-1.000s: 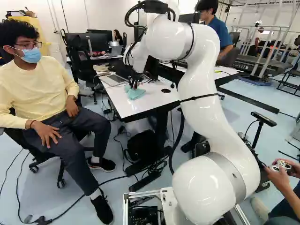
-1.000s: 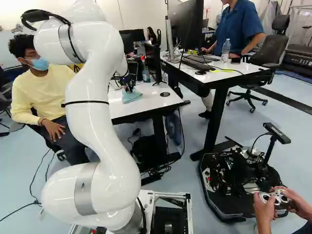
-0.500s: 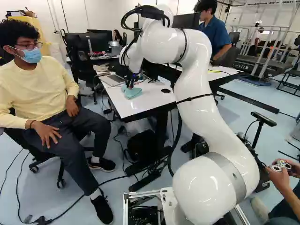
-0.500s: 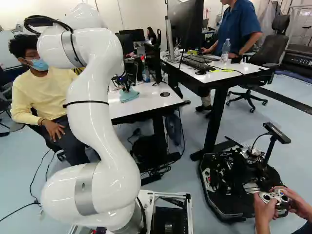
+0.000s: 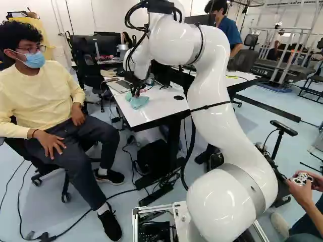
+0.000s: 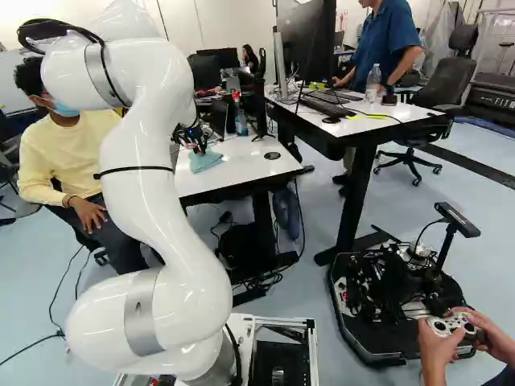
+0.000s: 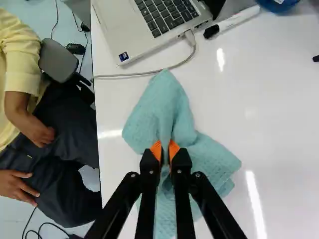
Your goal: Clean the table with the green towel
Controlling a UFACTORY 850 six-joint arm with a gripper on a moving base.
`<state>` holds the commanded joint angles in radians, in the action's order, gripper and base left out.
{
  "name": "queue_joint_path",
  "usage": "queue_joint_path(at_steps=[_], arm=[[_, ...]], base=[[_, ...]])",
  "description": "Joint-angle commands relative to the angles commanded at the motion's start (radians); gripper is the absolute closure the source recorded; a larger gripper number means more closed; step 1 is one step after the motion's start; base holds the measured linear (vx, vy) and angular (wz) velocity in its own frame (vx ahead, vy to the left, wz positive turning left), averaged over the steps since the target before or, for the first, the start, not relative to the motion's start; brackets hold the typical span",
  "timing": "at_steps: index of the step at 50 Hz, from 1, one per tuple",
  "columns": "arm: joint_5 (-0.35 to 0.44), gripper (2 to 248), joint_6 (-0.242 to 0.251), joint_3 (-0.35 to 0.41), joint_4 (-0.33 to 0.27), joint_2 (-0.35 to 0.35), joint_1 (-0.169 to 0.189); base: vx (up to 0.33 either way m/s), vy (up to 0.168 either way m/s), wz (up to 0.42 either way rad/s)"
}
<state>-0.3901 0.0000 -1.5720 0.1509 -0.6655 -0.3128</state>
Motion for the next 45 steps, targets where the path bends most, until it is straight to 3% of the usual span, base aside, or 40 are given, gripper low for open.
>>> queue_joint_path(at_steps=[30, 45], arm=[[0.000, 206, 0.000, 0.106, 0.000, 0.075, 0.068], [0.000, 206, 0.000, 0.119, 0.000, 0.084, 0.109]], base=[[0.000, 0.000, 0.000], [0.000, 0.000, 0.000]])
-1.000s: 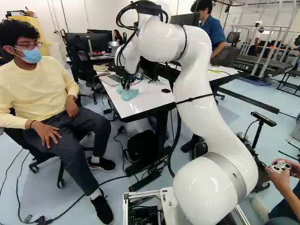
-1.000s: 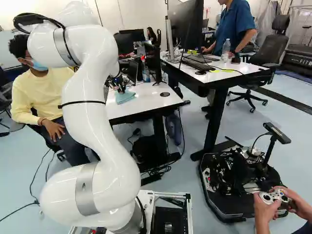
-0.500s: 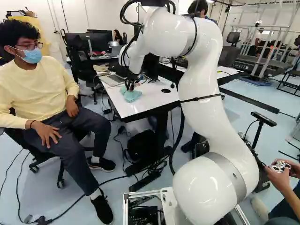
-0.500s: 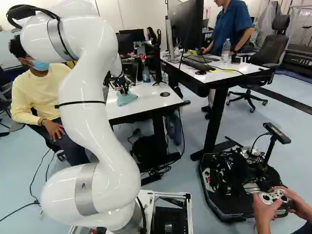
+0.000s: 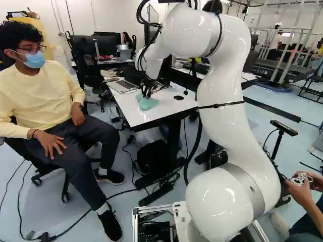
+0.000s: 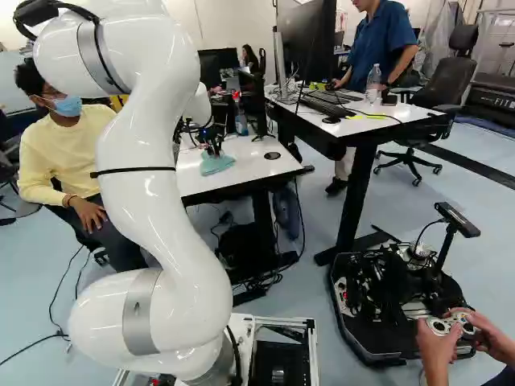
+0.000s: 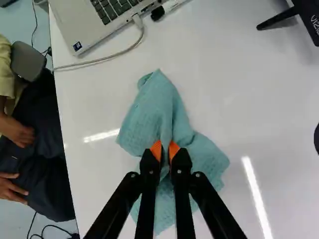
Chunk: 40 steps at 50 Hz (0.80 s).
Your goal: Clean the table with the green towel
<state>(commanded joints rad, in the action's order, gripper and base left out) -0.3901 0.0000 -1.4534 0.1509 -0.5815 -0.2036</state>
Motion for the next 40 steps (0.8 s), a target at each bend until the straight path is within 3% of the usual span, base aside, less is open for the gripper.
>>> queue_joint_path(at_steps=[18, 40], arm=[[0.000, 206, 0.000, -0.076, 0.000, -0.055, 0.029], [0.000, 206, 0.000, -0.191, 0.000, -0.135, -0.007]], base=[[0.000, 0.000, 0.000], [0.000, 0.000, 0.000]])
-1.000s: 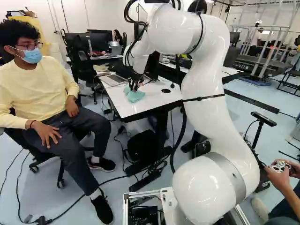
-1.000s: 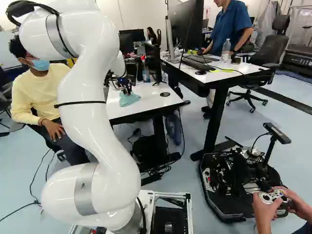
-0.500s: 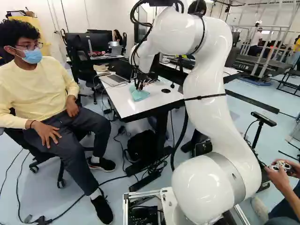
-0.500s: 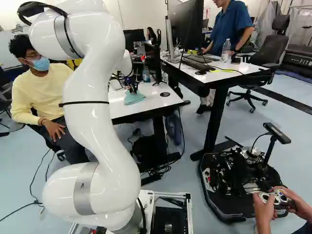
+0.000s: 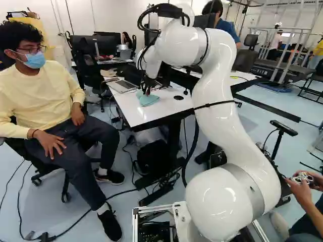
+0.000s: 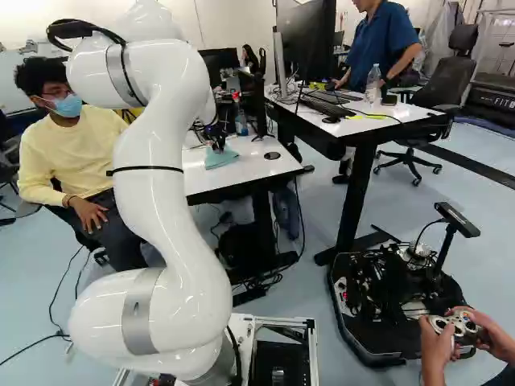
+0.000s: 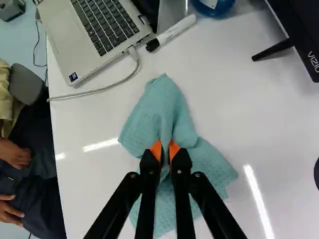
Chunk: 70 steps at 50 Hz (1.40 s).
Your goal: Clean the table with the green towel
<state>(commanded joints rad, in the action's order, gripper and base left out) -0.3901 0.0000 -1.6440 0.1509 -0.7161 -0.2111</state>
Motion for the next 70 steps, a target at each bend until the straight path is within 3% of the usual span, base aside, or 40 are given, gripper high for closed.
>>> queue_joint_path(at_steps=[20, 42, 57, 70], arm=[[0.000, 206, 0.000, -0.014, 0.000, -0.009, -0.051], [0.000, 206, 0.000, 0.077, 0.000, 0.054, -0.092], [0.000, 206, 0.000, 0.162, 0.000, 0.114, -0.103], [0.000, 206, 0.000, 0.216, 0.000, 0.153, -0.080]], base=[[0.000, 0.000, 0.000], [0.000, 0.000, 0.000], [0.000, 0.000, 0.000], [0.000, 0.000, 0.000]])
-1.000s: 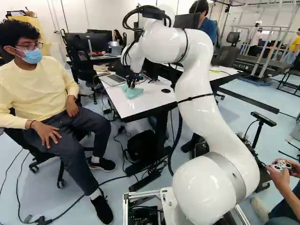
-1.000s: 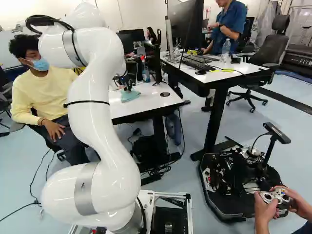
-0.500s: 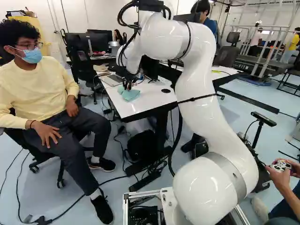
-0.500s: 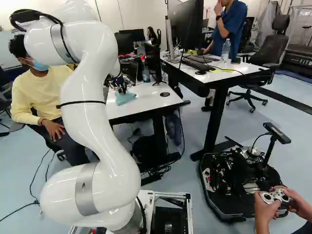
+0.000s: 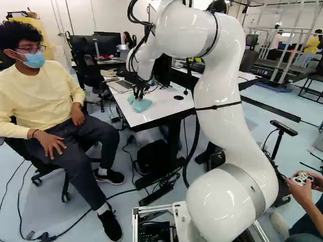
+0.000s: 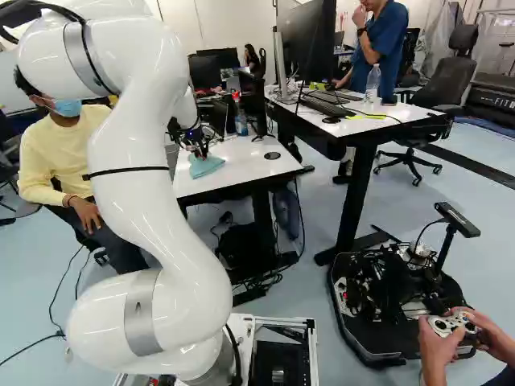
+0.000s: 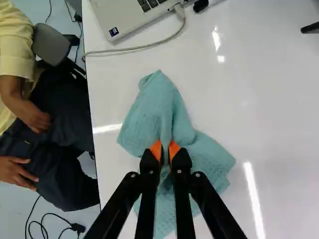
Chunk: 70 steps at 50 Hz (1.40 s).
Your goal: Clean the table with the green towel
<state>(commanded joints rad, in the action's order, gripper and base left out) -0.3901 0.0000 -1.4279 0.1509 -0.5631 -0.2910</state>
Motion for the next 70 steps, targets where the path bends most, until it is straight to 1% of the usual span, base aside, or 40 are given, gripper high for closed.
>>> queue_joint_path(at_steps=[23, 32, 44, 52, 61, 70], arm=[[0.000, 206, 0.000, 0.040, 0.000, 0.029, 0.063], [0.000, 206, 0.000, 0.036, 0.000, 0.026, 0.088], [0.000, 206, 0.000, -0.012, 0.000, -0.009, 0.115], [0.000, 206, 0.000, -0.054, 0.000, -0.039, 0.122], [0.000, 206, 0.000, -0.107, 0.000, -0.077, 0.124], [0.000, 206, 0.000, -0.152, 0.000, -0.108, 0.111]], base=[[0.000, 0.000, 0.000], [0.000, 0.000, 0.000], [0.000, 0.000, 0.000], [0.000, 0.000, 0.000], [0.000, 0.000, 0.000], [0.000, 0.000, 0.000]])
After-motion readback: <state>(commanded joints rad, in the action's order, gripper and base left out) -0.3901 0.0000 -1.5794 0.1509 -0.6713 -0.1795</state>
